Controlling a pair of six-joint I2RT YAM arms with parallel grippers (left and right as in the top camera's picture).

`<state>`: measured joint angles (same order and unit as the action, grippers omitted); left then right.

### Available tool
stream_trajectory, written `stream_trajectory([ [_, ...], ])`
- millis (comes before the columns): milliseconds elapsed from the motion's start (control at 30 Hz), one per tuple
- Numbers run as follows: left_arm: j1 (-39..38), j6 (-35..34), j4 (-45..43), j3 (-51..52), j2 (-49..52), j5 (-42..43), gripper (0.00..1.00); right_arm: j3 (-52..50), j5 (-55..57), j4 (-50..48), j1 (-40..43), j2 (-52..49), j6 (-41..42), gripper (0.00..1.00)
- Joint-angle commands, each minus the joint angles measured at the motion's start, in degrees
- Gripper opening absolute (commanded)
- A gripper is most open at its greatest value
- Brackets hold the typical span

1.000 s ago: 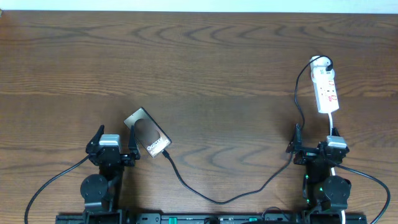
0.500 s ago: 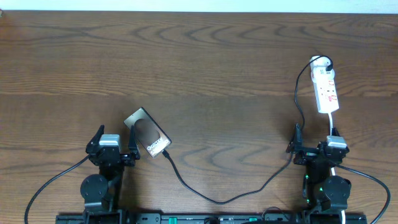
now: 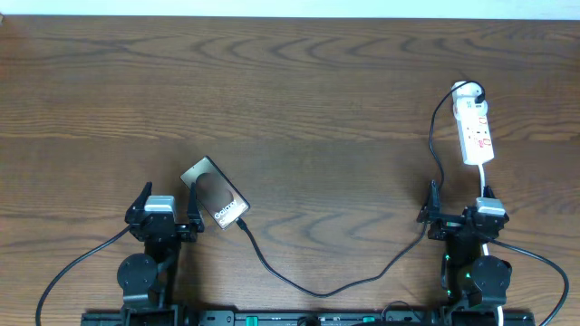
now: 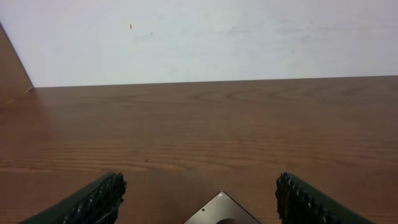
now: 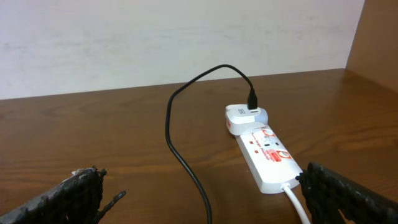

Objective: Plug charger to phone and switch on socket

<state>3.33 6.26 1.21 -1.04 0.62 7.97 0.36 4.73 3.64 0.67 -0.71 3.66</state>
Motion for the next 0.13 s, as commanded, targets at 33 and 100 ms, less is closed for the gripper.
stream_trajectory([
  [33, 0.24, 0.57, 2.21, 0.81, -0.39, 0.33, 0.8, -0.04, -0.2, 0.26, -0.39, 0.42, 0.11, 0.99],
  [100, 0.24, 0.57, 2.21, 0.81, -0.39, 0.35, 0.8, -0.07, -0.17, 0.26, -0.39, 0.42, 0.11, 0.99],
])
